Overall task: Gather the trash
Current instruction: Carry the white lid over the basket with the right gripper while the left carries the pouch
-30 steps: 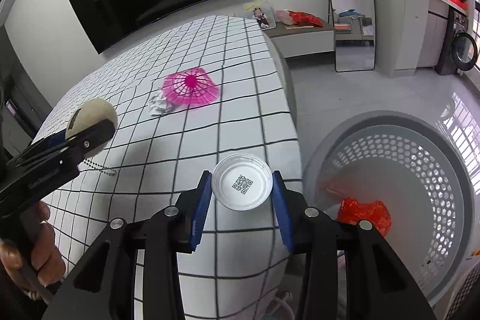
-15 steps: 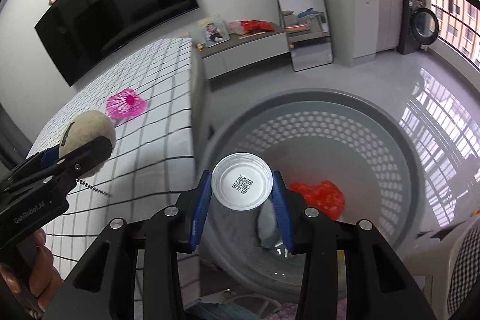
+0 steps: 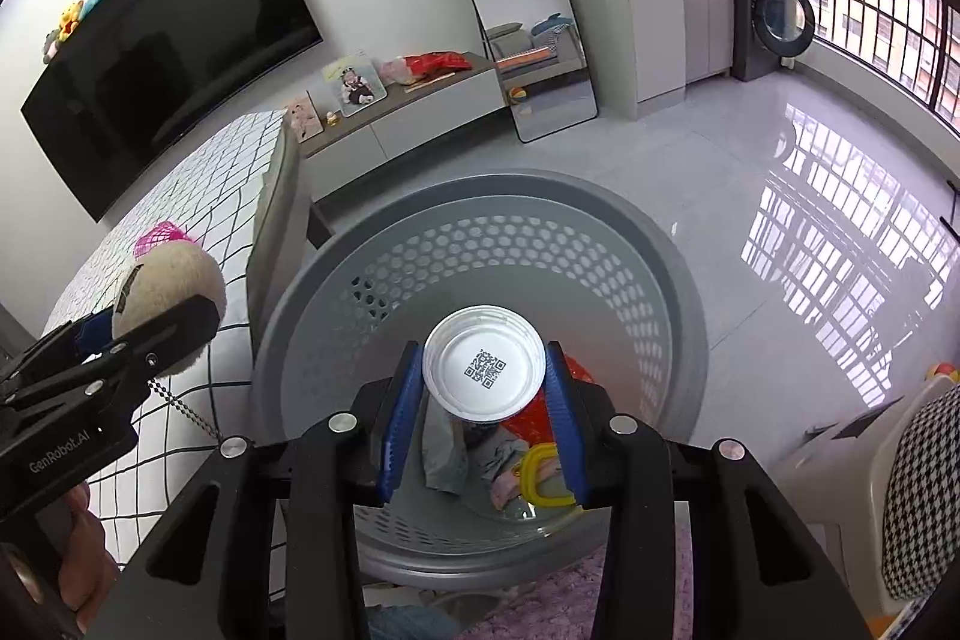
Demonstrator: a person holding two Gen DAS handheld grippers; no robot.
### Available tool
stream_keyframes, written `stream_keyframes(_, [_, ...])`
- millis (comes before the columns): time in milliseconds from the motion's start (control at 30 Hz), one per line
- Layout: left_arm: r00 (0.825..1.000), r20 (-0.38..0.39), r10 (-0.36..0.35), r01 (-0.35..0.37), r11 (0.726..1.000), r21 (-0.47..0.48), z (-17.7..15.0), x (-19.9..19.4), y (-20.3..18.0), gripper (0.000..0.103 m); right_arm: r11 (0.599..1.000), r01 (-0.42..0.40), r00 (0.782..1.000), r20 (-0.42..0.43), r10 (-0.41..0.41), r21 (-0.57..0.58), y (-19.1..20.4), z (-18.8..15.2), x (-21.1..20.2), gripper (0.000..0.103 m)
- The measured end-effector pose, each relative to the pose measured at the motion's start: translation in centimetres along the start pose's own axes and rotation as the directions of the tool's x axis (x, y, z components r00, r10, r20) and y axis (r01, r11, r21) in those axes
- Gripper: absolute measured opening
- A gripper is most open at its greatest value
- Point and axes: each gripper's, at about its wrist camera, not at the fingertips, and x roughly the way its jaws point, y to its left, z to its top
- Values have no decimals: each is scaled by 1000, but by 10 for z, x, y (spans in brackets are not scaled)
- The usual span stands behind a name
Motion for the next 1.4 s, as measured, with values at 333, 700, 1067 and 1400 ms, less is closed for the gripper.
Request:
stream_keyframes(333, [999, -33, 3, -2, 1000, 24, 2, 16, -13, 68, 1000, 4, 1000, -12, -4, 14, -10, 3, 2, 39])
stream_keyframes(700, [999, -50, 3, -1, 999, 37, 5, 25, -16, 68, 1000, 3, 1000, -17, -3, 17, -13, 2, 3, 39])
stream_keyframes(1067, [998, -65, 4, -2, 1000, 20, 2, 26, -15, 68, 1000, 6, 1000, -24, -6, 16, -14, 4, 6, 39])
stream_keyframes(1400, [996, -87, 5, -3, 1000, 15, -1, 32, -13, 68, 1000, 4, 999, -34, -4, 14, -15, 4, 10, 39])
